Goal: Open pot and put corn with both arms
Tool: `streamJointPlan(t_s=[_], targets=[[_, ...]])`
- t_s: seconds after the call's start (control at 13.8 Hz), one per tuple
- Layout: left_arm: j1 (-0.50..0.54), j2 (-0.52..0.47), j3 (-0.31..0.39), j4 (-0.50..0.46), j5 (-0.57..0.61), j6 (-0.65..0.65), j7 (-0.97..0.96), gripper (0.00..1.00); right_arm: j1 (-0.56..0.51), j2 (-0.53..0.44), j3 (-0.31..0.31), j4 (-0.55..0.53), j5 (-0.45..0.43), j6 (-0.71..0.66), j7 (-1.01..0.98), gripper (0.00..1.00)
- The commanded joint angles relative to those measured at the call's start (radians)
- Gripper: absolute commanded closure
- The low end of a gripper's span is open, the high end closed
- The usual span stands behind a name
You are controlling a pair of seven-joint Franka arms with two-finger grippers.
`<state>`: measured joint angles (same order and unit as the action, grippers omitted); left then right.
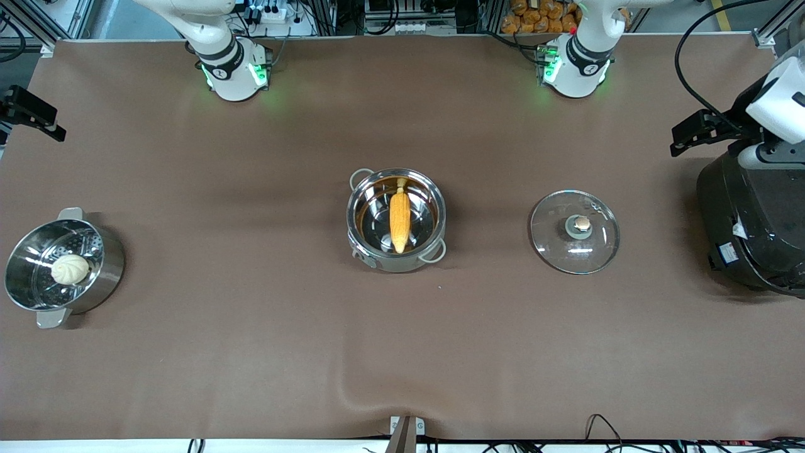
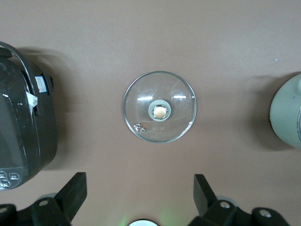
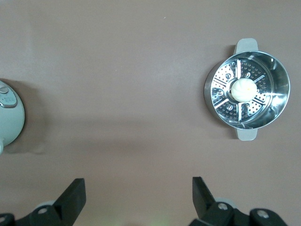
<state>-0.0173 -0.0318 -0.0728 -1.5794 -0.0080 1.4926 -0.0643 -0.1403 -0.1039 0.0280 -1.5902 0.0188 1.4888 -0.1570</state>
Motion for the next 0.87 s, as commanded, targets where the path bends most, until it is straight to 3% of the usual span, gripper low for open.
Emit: streamJointPlan(t_s=[0.0, 0.8], targets=[[-0.007, -0.023, 0.014, -0.025, -0.01, 0.018, 0.011, 0.0, 0.005, -0.02, 0.0, -0.02, 0.018, 0.005, 0.028, 0.0], [-0.024, -0.005, 0.03, 0.015, 0.011, 0.002, 0.006, 0.0, 0.008, -0.011, -0.01, -0.019, 0.021, -0.004, 0.063, 0.0]])
